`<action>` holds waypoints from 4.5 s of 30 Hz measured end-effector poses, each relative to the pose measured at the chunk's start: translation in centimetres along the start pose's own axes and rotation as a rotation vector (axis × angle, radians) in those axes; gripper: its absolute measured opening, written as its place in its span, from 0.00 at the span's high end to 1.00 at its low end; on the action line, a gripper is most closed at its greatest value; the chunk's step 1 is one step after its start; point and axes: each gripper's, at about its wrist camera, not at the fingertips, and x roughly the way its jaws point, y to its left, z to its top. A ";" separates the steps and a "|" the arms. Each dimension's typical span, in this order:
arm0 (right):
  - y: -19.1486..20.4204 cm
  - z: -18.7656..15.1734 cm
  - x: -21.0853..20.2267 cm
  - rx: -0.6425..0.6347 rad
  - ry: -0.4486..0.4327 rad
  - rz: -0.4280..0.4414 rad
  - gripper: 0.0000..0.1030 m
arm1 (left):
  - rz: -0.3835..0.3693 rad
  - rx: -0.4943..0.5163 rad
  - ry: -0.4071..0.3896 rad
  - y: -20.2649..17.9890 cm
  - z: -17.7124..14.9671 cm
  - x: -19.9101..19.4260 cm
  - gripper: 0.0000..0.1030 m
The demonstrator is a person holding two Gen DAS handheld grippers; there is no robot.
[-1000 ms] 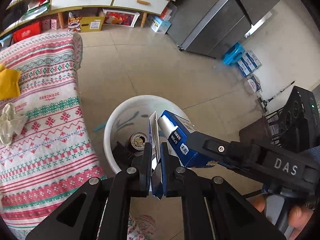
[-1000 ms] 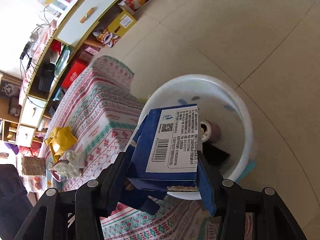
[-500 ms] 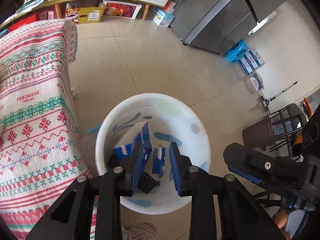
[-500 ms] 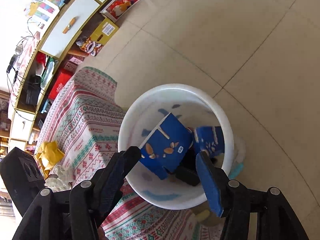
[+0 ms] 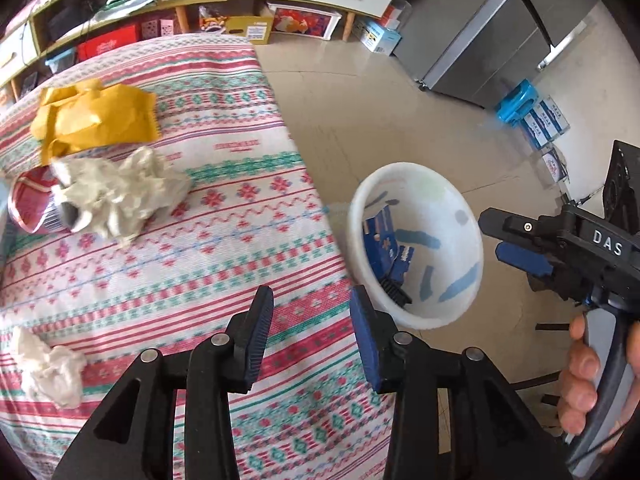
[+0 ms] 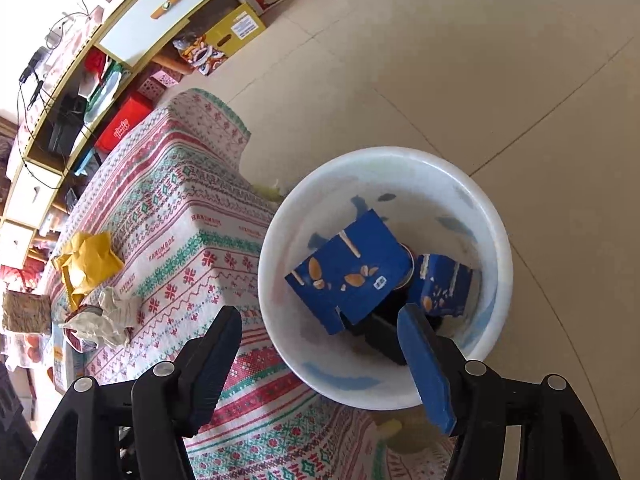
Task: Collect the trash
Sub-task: 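Return both tools to the table toward the milk carton and tissue, then grasp the white milk carton with the left tool while the right tool grasps the crumpled tissue, then carry carton and tissue to the white bin and open both tools over it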
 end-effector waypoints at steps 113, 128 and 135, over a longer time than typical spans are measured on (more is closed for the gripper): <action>22.6 -11.7 3.0 -0.670 -0.013 0.307 0.94 | 0.175 -0.055 -0.262 19.1 -4.8 -15.6 0.50; 15.4 -7.3 -2.0 -0.492 -0.098 0.274 0.94 | 0.057 0.100 -0.213 7.7 -5.1 -13.0 0.50; 8.9 -4.0 -4.6 -0.322 -0.172 0.210 0.94 | -0.029 0.174 -0.167 1.4 -4.0 -9.7 0.50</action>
